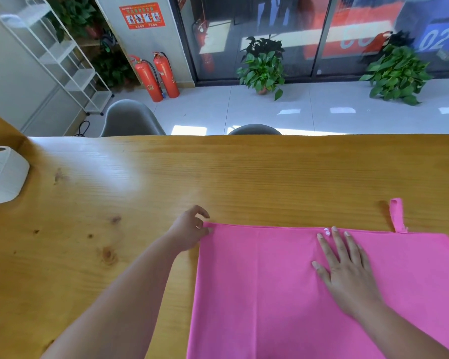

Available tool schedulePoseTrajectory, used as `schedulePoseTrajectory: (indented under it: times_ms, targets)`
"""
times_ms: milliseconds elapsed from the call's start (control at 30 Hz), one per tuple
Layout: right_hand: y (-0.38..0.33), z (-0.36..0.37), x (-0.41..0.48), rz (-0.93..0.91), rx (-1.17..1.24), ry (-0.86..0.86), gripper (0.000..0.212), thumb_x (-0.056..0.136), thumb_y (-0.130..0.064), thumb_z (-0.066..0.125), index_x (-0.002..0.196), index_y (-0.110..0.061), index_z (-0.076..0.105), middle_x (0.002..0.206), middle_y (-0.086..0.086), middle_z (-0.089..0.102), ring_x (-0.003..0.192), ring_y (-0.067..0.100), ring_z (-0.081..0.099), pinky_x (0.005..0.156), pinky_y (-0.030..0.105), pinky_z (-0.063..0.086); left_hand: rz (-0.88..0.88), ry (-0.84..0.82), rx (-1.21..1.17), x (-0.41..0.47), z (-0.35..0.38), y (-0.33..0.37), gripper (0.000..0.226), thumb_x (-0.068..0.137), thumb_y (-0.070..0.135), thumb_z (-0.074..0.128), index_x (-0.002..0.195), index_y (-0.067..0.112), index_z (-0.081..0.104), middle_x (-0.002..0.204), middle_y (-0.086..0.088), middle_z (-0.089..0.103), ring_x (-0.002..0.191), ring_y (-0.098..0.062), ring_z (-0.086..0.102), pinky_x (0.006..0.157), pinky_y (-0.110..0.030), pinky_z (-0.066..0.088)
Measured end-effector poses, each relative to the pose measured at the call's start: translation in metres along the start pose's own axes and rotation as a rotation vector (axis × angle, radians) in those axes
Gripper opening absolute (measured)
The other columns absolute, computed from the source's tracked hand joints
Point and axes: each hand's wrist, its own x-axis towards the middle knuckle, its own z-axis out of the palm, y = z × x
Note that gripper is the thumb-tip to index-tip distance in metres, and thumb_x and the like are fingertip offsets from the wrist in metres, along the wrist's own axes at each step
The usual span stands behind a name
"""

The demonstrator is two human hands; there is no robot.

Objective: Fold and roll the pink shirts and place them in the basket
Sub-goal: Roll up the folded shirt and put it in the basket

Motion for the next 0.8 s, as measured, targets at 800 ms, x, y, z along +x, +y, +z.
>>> schedulePoseTrajectory:
  times_ms: [800]
  targets:
    - [0.002, 0.003, 0.004, -0.006, 0.068, -0.015, 0.077, 0.103, -0.072, 0.013, 0.169, -0.034, 0.005, 0.177, 0.002, -0.014, 0.162, 0.027, -0.017, 0.131, 0.053, 0.009, 0.148, -0.249, -0.415, -0.068, -0.038, 0.096, 0.026, 0.1, 0.023, 0.075, 0.098, -0.002, 0.068, 0.087, -0.02, 0.071, 0.082, -0.026, 0.073, 0.078, -0.04, 0.063]
